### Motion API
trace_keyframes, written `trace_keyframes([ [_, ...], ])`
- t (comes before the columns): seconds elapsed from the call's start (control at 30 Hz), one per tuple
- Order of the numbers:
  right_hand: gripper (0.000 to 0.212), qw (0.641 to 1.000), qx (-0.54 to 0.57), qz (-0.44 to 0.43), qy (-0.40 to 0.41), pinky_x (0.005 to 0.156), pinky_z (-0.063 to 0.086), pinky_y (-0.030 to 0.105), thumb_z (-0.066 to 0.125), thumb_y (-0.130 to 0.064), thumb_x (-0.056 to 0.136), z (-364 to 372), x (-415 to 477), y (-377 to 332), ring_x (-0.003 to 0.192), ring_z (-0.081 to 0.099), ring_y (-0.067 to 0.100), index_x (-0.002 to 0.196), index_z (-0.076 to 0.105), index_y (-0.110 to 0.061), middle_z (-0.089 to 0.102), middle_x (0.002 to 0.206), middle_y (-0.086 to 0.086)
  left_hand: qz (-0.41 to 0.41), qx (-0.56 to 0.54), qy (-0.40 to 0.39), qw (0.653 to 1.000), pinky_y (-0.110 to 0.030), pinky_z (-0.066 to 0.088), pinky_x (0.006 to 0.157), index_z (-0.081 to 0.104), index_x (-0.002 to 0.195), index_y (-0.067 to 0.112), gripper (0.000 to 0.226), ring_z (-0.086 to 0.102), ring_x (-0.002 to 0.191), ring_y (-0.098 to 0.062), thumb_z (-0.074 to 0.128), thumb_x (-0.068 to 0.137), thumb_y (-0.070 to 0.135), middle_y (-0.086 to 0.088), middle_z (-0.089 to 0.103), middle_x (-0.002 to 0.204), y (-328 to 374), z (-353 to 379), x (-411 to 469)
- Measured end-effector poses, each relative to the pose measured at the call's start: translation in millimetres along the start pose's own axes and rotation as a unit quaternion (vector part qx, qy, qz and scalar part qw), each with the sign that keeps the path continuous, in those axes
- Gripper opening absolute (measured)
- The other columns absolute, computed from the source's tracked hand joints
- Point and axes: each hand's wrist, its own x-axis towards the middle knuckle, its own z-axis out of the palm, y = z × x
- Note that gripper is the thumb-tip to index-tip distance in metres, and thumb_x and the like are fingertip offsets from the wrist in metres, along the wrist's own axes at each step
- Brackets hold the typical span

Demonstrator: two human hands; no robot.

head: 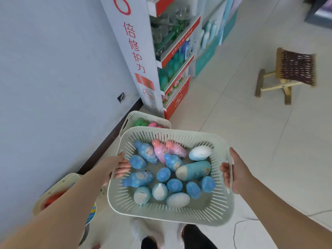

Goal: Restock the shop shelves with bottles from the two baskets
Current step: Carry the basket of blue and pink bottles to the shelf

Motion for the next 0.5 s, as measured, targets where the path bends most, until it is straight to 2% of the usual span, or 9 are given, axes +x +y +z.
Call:
trace_keyframes([
  [0.23, 0.058, 0.999, 0.036, -0.021, 0.010, 0.032, 0.032, 0.010, 0.053, -0.075, 0.071, -43.2, -24.0, -46.6, 0.027, 0.037, 0.005, 0.062, 0.051, -0.018, 0.053, 0.044, -0.005, 0.033, 0.033, -0.040, 0.998, -0.026, 0.047, 0.066, 0.059, 0.083, 0.010, 0.038, 0.062, 0.073, -0.017, 0.047, 0.094, 0.044, 0.002, 0.070, 0.057, 67.2, 52.4, -32.7],
  [0.4, 0.059, 0.998, 0.053, -0.036, 0.005, 0.032, 0.031, 0.010, 0.053, -0.075, 0.071, -63.3, -33.0, -82.6, 0.028, 0.035, 0.006, 0.061, 0.052, -0.017, 0.052, 0.045, -0.006, 0.054, 0.047, -0.039, 0.997, -0.028, 0.047, 0.071, 0.058, 0.083, 0.008, 0.037, 0.062, 0.073, -0.018, 0.046, 0.095, 0.041, 0.000, 0.069, 0.054, 105.1, 84.1, -44.5],
  [0.5, 0.060, 0.997, 0.061, -0.045, 0.000, 0.032, 0.030, 0.009, 0.052, -0.074, 0.074, -71.0, -37.1, -105.2, 0.027, 0.035, 0.006, 0.060, 0.052, -0.016, 0.052, 0.044, -0.005, 0.064, 0.054, -0.048, 0.995, -0.027, 0.049, 0.068, 0.059, 0.083, 0.008, 0.037, 0.066, 0.066, -0.015, 0.047, 0.095, 0.041, 0.000, 0.069, 0.055, 124.4, 98.8, -44.3],
])
